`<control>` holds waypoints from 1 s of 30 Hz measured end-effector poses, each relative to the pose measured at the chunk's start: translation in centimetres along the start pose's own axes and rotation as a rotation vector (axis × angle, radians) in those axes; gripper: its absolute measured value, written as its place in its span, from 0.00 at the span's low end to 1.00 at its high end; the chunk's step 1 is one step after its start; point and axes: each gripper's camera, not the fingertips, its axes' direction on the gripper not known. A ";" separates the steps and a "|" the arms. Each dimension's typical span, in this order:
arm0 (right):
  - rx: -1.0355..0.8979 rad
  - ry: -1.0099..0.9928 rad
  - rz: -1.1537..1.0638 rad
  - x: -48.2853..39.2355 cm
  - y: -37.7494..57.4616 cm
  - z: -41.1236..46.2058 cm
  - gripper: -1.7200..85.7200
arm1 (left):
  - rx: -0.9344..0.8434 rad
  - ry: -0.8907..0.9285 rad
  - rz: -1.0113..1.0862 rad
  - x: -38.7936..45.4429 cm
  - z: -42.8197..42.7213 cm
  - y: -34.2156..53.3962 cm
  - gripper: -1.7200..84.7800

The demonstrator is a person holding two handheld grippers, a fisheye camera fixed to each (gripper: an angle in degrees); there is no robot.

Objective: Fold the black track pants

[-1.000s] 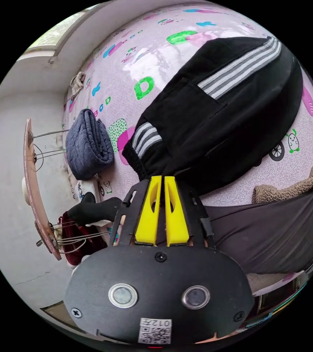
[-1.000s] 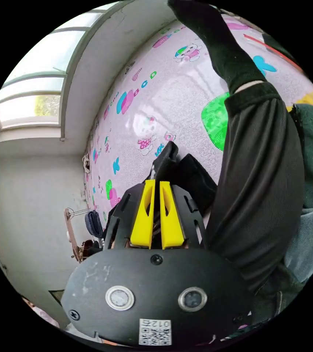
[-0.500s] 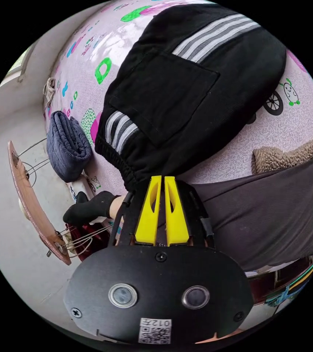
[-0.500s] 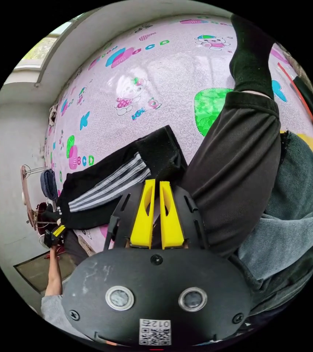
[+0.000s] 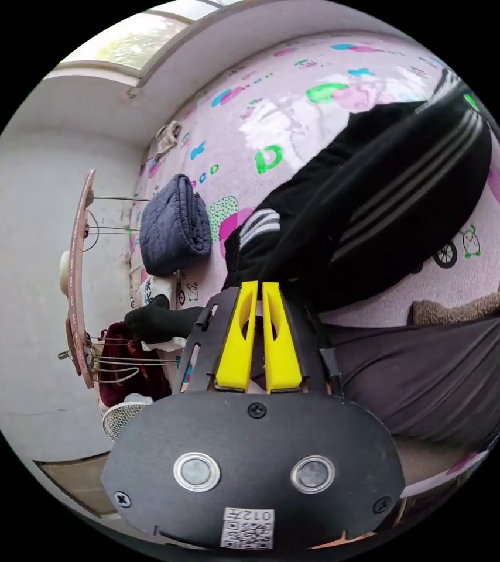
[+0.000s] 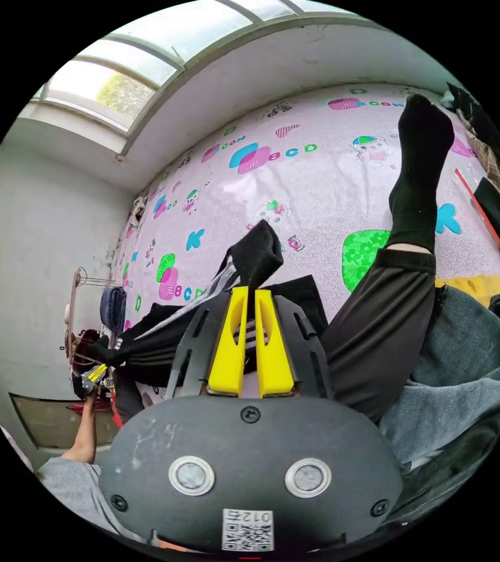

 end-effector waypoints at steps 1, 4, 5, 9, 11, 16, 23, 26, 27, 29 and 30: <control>-0.113 0.015 0.025 1.8 -0.4 2.6 0.02 | -0.034 0.010 0.045 0.9 0.8 -0.2 0.02; -0.230 0.094 0.097 5.5 -1.0 7.0 0.02 | -0.171 0.022 0.203 4.6 4.2 -1.1 0.02; -0.252 0.119 0.108 6.4 -1.4 7.9 0.02 | -0.185 0.026 0.225 5.4 4.8 -1.5 0.02; -0.246 0.108 0.089 8.1 -3.8 7.5 0.02 | -0.201 -0.003 0.265 5.5 4.8 -1.9 0.02; -0.245 0.105 0.065 9.6 -5.3 7.1 0.02 | -0.181 0.027 0.227 4.4 4.6 -1.6 0.02; -0.315 0.152 0.087 14.1 -8.1 9.8 0.03 | -0.188 0.066 0.213 4.0 5.4 -1.6 0.02; -0.349 0.235 0.003 19.7 -12.5 10.5 0.08 | -0.181 0.124 0.169 2.6 5.2 -0.7 0.03; -0.337 0.248 -0.026 22.5 -13.7 9.4 0.06 | -0.182 0.231 0.029 -0.7 5.0 1.7 0.02; -0.326 0.259 -0.035 22.9 -14.0 9.0 0.06 | -0.160 0.289 -0.052 -2.3 4.9 2.9 0.02; -0.217 0.333 -0.089 23.7 -15.0 7.4 0.07 | -0.121 0.349 -0.163 -4.8 4.6 4.5 0.02; -0.189 0.352 -0.115 23.6 -15.3 7.1 0.07 | -0.090 0.364 -0.222 -6.0 4.4 5.1 0.02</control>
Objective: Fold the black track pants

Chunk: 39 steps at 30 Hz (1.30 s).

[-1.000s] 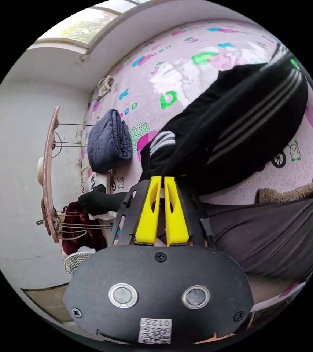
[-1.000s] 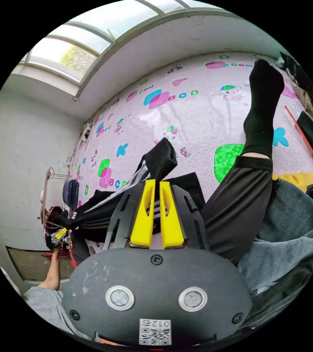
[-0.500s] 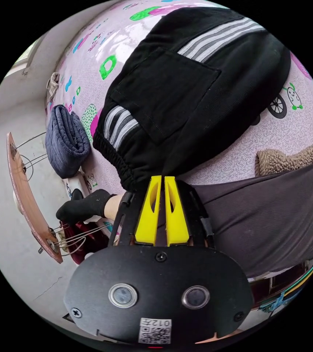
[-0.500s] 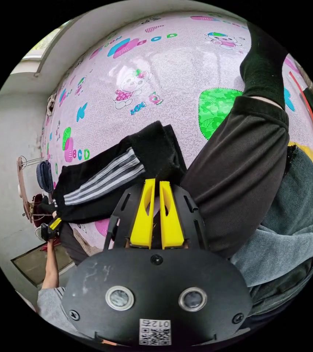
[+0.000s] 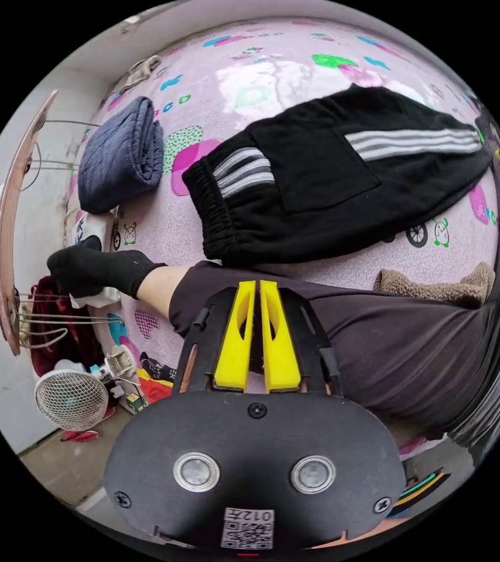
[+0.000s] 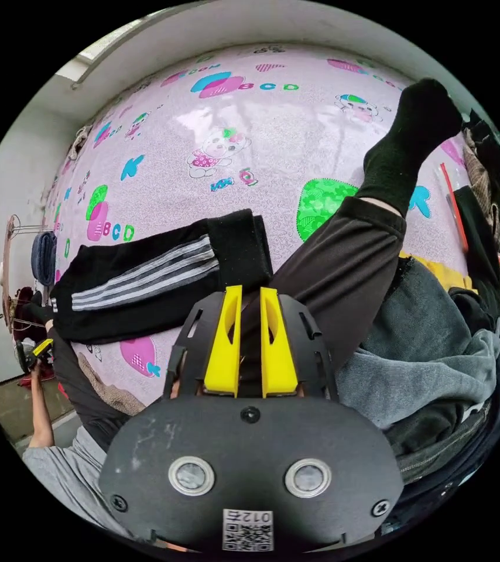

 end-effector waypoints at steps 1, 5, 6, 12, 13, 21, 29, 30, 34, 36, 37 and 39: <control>0.052 0.015 -0.054 -0.4 -0.5 -0.4 0.07 | 0.017 0.012 -0.017 -0.4 -0.3 0.0 0.02; 0.084 -0.114 -0.303 -4.8 -3.6 2.2 0.04 | 0.136 0.068 -0.064 -0.8 -1.3 -2.6 0.03; 0.076 -0.128 -0.336 -5.6 -4.0 2.9 0.04 | 0.174 0.106 -0.074 -0.5 -1.4 -3.9 0.03; -0.096 -0.068 -0.628 -12.0 -7.2 12.9 0.02 | 0.149 0.156 -0.040 3.5 1.0 -10.2 0.03; -0.134 -0.007 -0.671 -11.9 -7.5 14.7 0.01 | 0.127 0.149 -0.021 4.0 1.4 -10.5 0.03; -0.248 0.025 -0.771 -5.2 -13.6 17.2 0.01 | -0.008 0.010 0.061 6.0 3.9 -10.6 0.03; -0.139 -0.459 -0.595 -6.1 -31.7 16.4 0.06 | 0.293 0.341 0.201 13.9 -0.4 -12.0 0.03; -0.151 -0.468 -0.581 -6.3 -32.9 17.0 0.07 | 0.297 0.340 0.227 15.1 -0.2 -11.9 0.03; -0.206 -0.511 -0.535 -6.6 -38.5 21.1 0.09 | 0.261 0.351 0.221 16.5 1.9 -11.7 0.03; -0.248 -0.490 -0.554 -6.8 -39.9 22.7 0.10 | 0.276 0.380 0.195 16.4 3.2 -11.2 0.03; -0.268 -0.470 -0.570 -6.8 -40.6 23.7 0.10 | 0.279 0.384 0.188 16.3 3.4 -11.1 0.03; -0.294 -0.459 -0.598 -6.8 -41.4 24.9 0.10 | 0.301 0.417 0.166 15.7 3.9 -10.8 0.03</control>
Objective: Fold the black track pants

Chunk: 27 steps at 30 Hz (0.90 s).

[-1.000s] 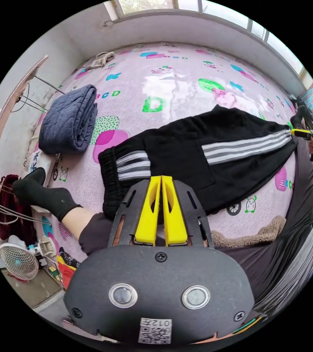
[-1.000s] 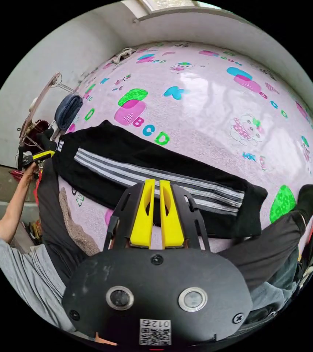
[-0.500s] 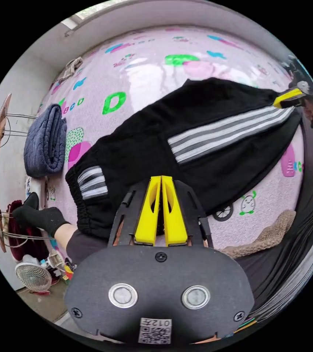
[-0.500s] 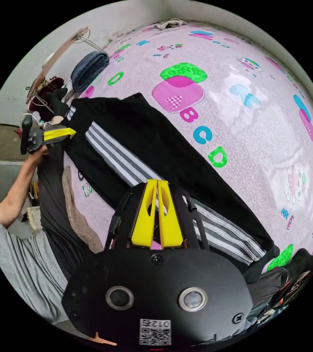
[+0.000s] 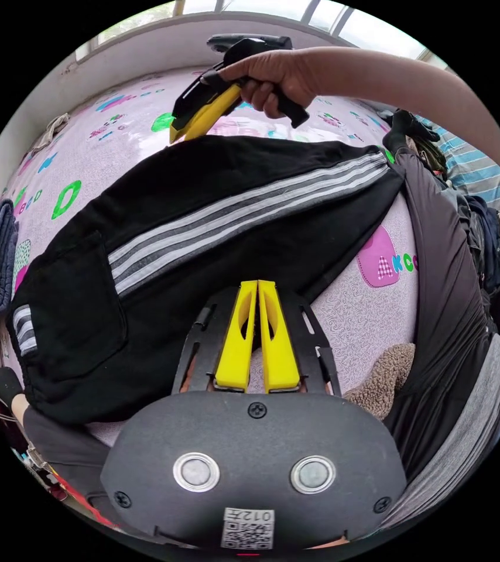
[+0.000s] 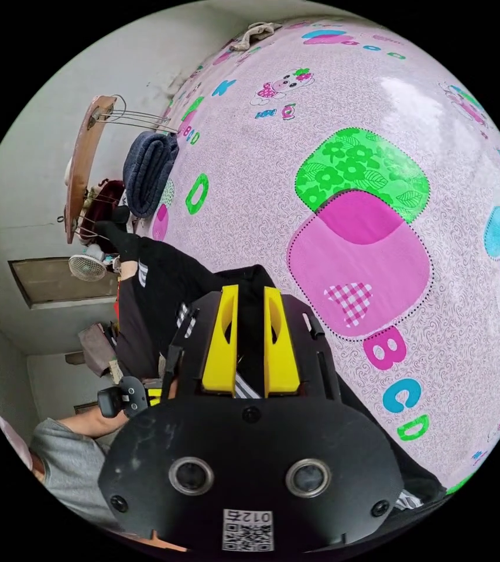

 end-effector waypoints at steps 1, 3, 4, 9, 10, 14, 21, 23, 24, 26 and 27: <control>-0.003 -0.005 -0.013 0.5 -0.3 0.3 0.09 | 0.001 0.007 -0.004 -0.2 0.1 0.1 0.03; -0.024 -0.014 -0.034 1.3 -1.0 0.9 0.08 | 0.016 0.033 -0.018 -0.7 0.2 0.3 0.03; -0.050 -0.023 -0.060 1.6 -1.4 1.4 0.06 | 0.017 0.038 -0.020 -0.9 0.3 0.3 0.03; 0.123 0.088 -0.089 2.2 -4.0 -1.3 0.02 | 0.015 0.042 -0.033 -1.0 0.7 0.2 0.03; 0.204 0.136 -0.075 2.5 -4.5 -2.2 0.02 | 0.014 0.035 -0.029 -0.9 0.8 0.2 0.03; 0.222 0.112 -0.069 3.0 -5.9 -2.7 0.02 | 0.016 -0.014 -0.016 -0.1 1.1 0.0 0.03; 0.014 0.099 -0.103 2.1 -3.9 0.0 0.09 | 0.032 0.005 -0.026 0.1 2.1 -0.4 0.03; -0.013 0.147 -0.145 1.3 -3.4 2.0 0.04 | 0.032 0.004 -0.028 0.3 2.4 -0.5 0.03; -0.005 0.167 -0.149 1.1 -3.4 2.4 0.03 | 0.029 -0.001 -0.032 0.5 2.6 -0.7 0.03; 0.052 0.257 -0.160 0.1 -3.7 3.9 0.01 | 0.025 -0.013 -0.034 0.9 2.9 -0.9 0.03; 0.061 0.281 -0.153 -0.2 -3.8 4.3 0.01 | 0.024 -0.024 -0.035 1.3 3.1 -1.0 0.03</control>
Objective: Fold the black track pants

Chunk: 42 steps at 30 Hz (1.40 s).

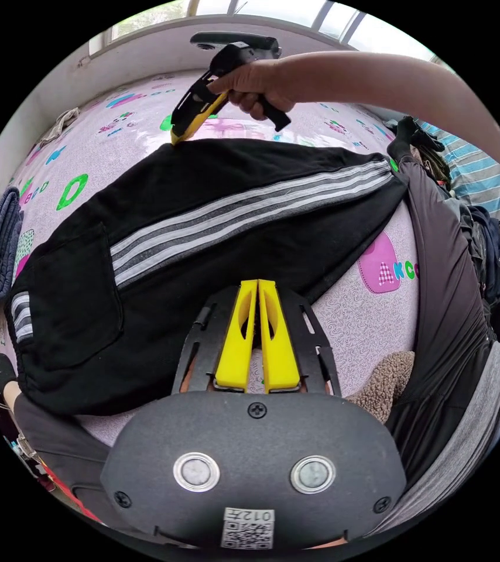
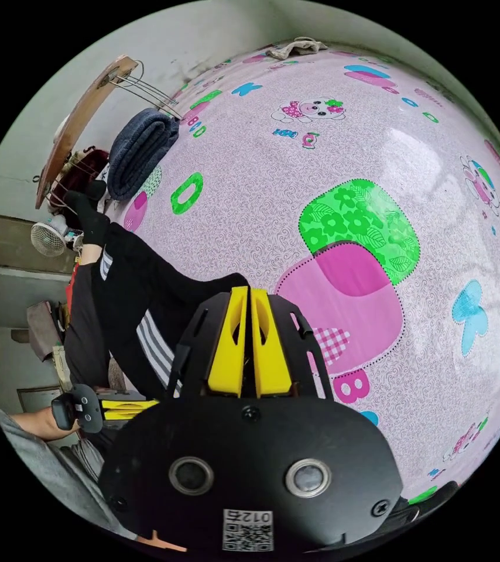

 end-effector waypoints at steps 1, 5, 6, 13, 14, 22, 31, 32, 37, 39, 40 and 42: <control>0.024 0.044 0.011 -0.7 -0.2 0.3 0.01 | 0.000 -0.005 -0.001 0.2 0.1 -0.1 0.03; 0.098 0.065 0.071 -3.1 0.3 -0.8 0.01 | 0.010 -0.014 -0.013 1.0 0.9 -0.3 0.03; 0.132 0.078 0.065 -3.7 0.7 -1.5 0.01 | 0.011 -0.008 -0.004 1.1 1.1 -0.5 0.03; 0.190 0.052 -0.090 -13.0 5.7 -5.1 0.01 | 0.172 -0.143 -0.271 -6.8 -4.0 -0.2 0.03; 0.190 0.046 -0.081 -14.5 6.1 -4.6 0.01 | 0.187 -0.168 -0.360 -9.4 -4.7 0.0 0.03; 0.151 0.080 -0.015 -22.3 5.6 -2.1 0.01 | -0.045 -0.289 -0.498 -15.9 0.5 1.9 0.02; 0.066 -0.002 0.009 -31.0 5.0 -11.3 0.01 | 0.062 -0.308 -0.447 -10.3 0.2 -0.1 0.03; 0.053 0.013 0.009 -31.5 6.5 -13.5 0.01 | 0.112 -0.285 -0.389 -8.0 0.0 -0.7 0.03; 0.000 0.116 0.184 -29.2 13.6 -23.7 0.03 | 0.174 -0.156 -0.070 4.1 3.3 -4.8 0.03; 0.041 0.114 0.302 -27.6 16.2 -28.3 0.05 | 0.184 -0.059 0.074 10.6 5.8 -7.3 0.03; 0.073 0.082 0.373 -26.7 17.8 -31.1 0.06 | 0.179 -0.035 0.108 12.2 6.5 -7.9 0.04; 0.085 0.027 0.457 -25.7 19.6 -34.2 0.10 | 0.147 0.041 0.247 18.7 9.2 -10.4 0.04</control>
